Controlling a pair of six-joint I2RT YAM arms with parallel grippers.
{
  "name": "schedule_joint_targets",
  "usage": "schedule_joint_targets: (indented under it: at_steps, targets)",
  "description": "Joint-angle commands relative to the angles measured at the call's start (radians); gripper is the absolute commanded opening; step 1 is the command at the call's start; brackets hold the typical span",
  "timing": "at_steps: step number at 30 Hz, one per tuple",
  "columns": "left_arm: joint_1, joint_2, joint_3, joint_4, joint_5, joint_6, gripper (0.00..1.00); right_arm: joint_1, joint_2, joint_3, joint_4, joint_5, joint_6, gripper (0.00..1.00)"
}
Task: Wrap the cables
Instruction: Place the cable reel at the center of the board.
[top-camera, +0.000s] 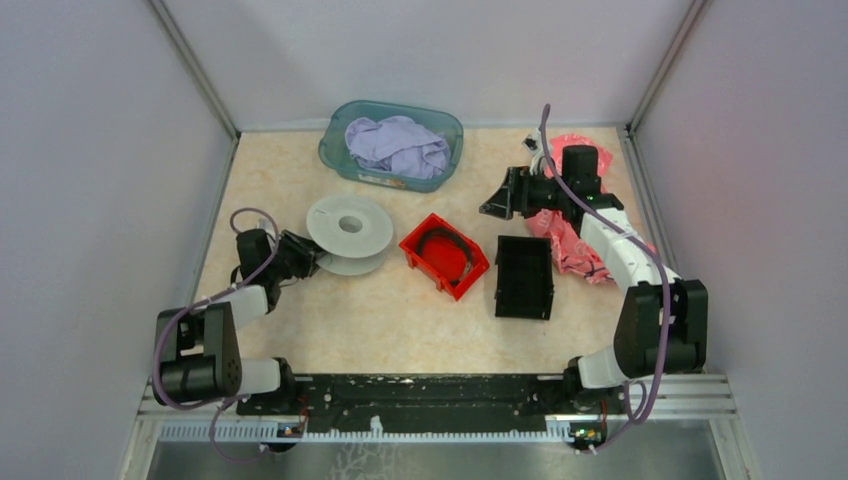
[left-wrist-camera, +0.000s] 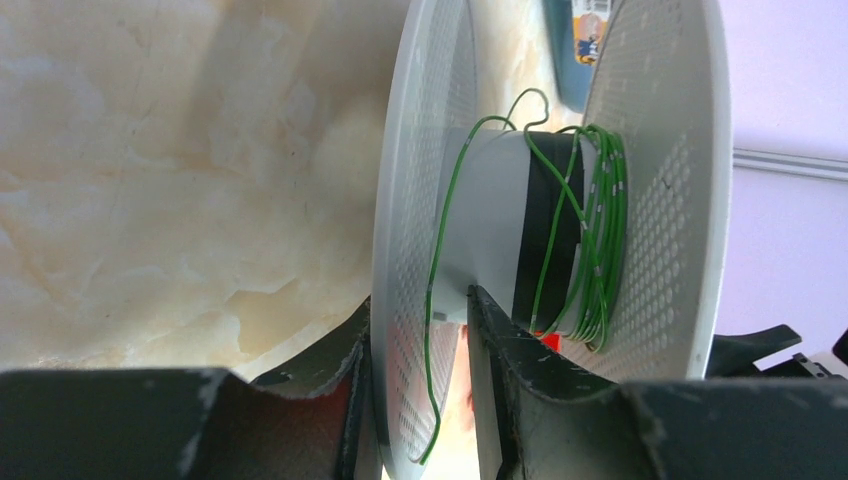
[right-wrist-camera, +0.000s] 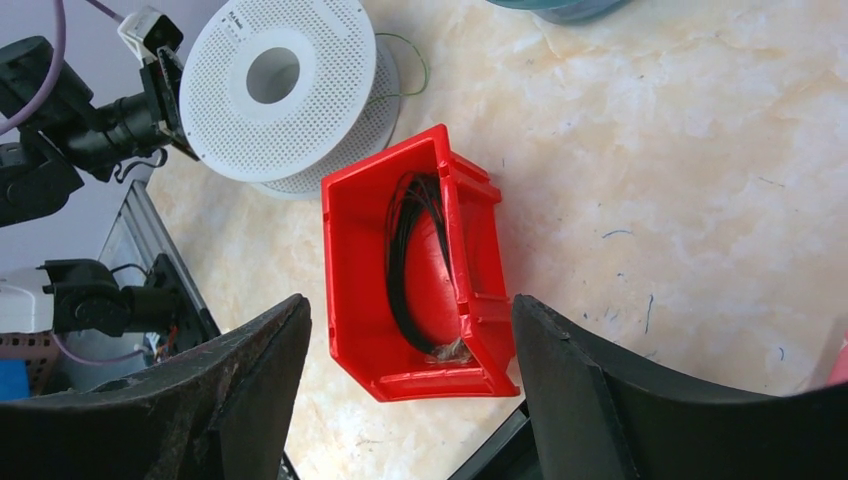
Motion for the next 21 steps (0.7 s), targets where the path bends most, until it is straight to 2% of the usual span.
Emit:
schedule_joint_targets:
  at_steps: [1,12,21]
  targets:
    - [-0.024,0.017,-0.014,0.049,-0.011,0.013,0.39,-0.001,-0.041,0.003,0.043,0.010,-0.025,0.74]
    - [-0.054,0.070,-0.041,0.032,-0.031,0.058,0.40,-0.001,-0.022,-0.001,0.040,0.031,-0.046,0.72]
    - [-0.107,0.104,-0.044,0.028,-0.042,0.085,0.46,-0.001,-0.029,0.002,0.031,0.061,-0.065,0.72]
